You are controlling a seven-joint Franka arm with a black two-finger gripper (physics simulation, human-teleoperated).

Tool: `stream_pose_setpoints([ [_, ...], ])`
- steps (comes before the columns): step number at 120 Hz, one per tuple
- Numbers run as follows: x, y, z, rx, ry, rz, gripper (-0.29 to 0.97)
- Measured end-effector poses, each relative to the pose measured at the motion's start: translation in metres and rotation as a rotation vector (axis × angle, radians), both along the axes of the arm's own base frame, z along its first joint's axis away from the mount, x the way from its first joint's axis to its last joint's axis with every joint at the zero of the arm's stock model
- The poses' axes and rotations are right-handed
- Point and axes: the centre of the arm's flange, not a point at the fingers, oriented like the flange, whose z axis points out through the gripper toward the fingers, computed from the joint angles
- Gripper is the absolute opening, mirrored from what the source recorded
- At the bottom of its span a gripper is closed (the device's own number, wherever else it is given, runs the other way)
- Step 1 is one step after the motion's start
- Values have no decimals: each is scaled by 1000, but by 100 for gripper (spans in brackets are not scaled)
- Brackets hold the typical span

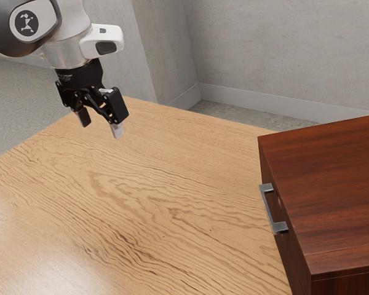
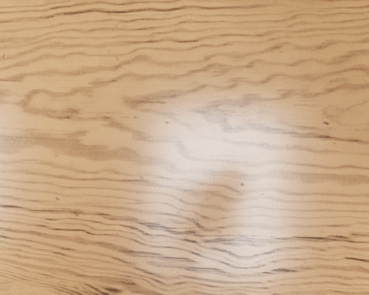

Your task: Pull the drawer handle with one arm to open the drawer

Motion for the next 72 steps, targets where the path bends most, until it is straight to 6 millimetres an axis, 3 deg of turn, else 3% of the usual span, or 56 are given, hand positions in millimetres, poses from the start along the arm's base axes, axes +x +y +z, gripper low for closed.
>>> stream_pose_setpoints([
  [31,-1,3,2,-5,-4,6,68],
  [42,-19,4,61,-8,-106,21,68],
  [54,-44,11,99,-33,-142,117,68],
  [61,-52,10,107,-55,-141,201,68],
  [72,-42,-10,98,-81,-111,333,68],
])
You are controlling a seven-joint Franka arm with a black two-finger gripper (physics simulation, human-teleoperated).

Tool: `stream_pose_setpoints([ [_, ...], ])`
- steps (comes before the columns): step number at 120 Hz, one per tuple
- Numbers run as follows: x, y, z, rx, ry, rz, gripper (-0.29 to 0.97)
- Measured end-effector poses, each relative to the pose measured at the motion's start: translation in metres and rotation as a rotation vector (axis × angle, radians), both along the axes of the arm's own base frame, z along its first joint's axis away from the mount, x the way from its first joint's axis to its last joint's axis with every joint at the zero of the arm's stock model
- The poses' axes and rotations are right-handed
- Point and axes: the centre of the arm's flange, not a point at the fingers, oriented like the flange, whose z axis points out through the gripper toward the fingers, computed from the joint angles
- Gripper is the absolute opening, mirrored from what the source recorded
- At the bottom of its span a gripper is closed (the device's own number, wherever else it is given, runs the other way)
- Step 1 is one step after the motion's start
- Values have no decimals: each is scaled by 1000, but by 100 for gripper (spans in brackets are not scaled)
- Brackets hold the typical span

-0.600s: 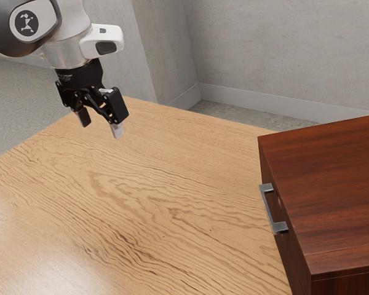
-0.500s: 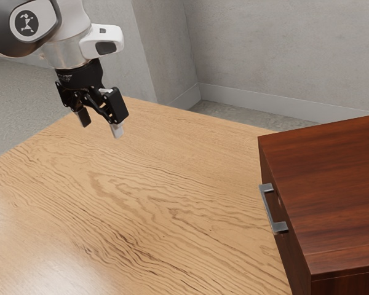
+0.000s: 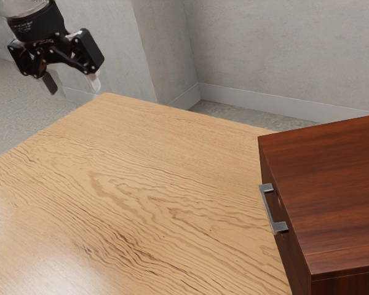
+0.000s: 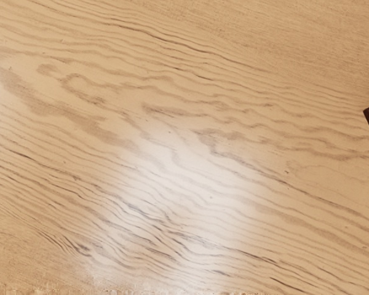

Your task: Pull the drawer handle with one arm to open the drawer

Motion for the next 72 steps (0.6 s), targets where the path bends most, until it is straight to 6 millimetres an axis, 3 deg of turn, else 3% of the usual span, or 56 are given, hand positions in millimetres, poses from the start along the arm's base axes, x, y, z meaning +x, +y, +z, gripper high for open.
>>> stream_pose_setpoints([
  [31,56,-65,-52,-49,54,279,68],
  [38,70,-65,-66,-54,61,352,68],
  [52,80,-48,-74,-71,51,502,68],
  [64,87,-62,-85,-83,58,562,68],
  [72,93,-72,-109,-100,87,594,68],
])
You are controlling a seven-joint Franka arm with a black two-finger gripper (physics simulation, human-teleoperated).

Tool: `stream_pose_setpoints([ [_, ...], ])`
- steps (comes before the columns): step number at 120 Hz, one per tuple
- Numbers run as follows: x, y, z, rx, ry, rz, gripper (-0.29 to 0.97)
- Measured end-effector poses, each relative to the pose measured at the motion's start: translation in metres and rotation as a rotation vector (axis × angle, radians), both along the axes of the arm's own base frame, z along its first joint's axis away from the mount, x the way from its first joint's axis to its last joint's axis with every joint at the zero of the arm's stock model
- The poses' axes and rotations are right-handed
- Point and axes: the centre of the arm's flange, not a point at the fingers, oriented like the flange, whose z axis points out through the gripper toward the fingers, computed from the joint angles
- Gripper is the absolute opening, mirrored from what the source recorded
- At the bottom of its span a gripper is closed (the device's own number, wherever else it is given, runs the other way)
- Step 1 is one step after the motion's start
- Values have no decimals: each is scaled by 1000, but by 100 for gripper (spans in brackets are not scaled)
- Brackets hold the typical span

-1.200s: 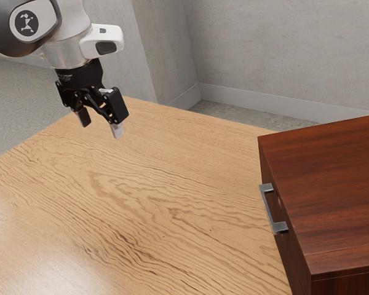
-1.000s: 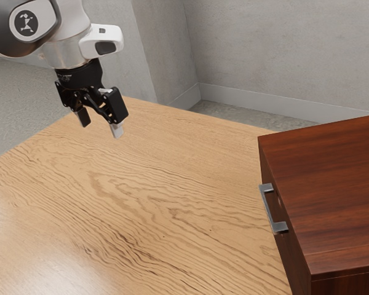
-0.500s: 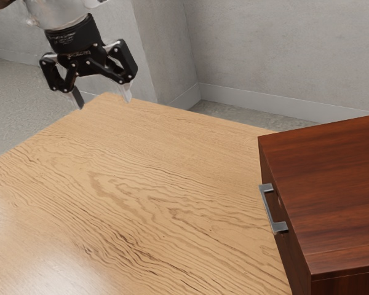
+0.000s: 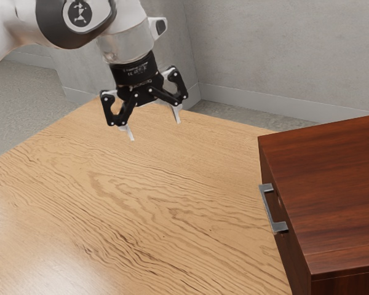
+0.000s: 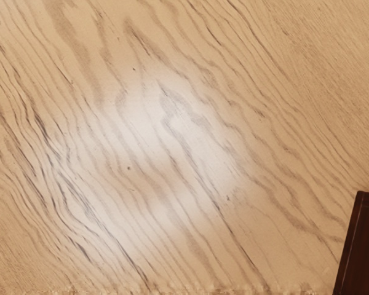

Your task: Pull the drawer handle with one arm to open the drawer

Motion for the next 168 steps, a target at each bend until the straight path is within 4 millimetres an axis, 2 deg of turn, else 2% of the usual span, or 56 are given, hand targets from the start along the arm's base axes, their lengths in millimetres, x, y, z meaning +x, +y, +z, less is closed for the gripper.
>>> stream_pose_setpoints([
  [7,-1,-4,-18,-15,4,33,68],
  [22,-17,-17,-56,-44,-28,86,68],
  [45,-16,-54,-76,-96,-133,115,68],
  [75,-25,-82,-87,-118,-221,124,68],
  [96,-28,-85,-91,-124,-253,130,68],
  [156,-40,-119,-114,-133,-302,82,68],
  [168,-43,-124,-113,-136,-322,72,68],
])
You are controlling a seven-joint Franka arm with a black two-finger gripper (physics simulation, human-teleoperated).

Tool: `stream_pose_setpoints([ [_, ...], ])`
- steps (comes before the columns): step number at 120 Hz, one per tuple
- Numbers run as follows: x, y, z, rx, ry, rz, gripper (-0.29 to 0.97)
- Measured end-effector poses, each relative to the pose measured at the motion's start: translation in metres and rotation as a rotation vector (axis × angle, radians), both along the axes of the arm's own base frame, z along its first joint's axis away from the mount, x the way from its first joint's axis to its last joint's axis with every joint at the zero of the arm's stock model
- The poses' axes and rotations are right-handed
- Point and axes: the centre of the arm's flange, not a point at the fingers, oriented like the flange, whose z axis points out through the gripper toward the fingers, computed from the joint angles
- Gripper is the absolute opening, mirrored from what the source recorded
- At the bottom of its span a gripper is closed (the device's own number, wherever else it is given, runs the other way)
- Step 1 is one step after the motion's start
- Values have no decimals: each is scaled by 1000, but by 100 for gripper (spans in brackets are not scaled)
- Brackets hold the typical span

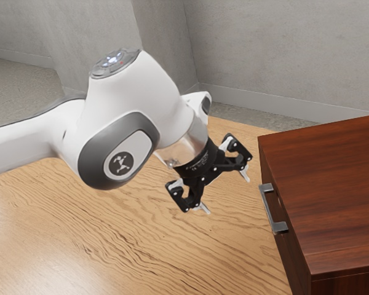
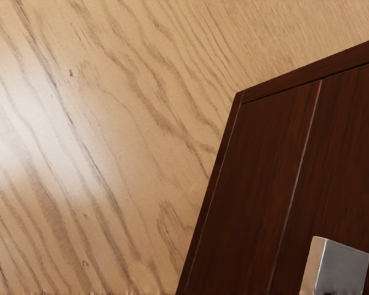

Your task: Pull the drawer handle with one arm to open the drawer

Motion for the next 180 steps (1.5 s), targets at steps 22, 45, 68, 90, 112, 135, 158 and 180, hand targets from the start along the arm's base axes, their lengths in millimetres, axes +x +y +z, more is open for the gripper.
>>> stream_pose_setpoints([
  [22,-4,-26,0,-3,-25,-46,68],
  [45,-5,-25,-12,-3,-24,-46,68],
  [68,-8,-31,-18,-3,-33,-57,68],
  [90,-8,-34,-24,-4,-36,-63,68],
  [112,-7,-41,-29,-7,-39,-73,68],
  [135,-5,-40,-32,-10,-39,-71,68],
  [158,-3,-40,-39,-10,-29,-69,68],
  [180,0,-41,-45,-11,-20,-70,68],
])
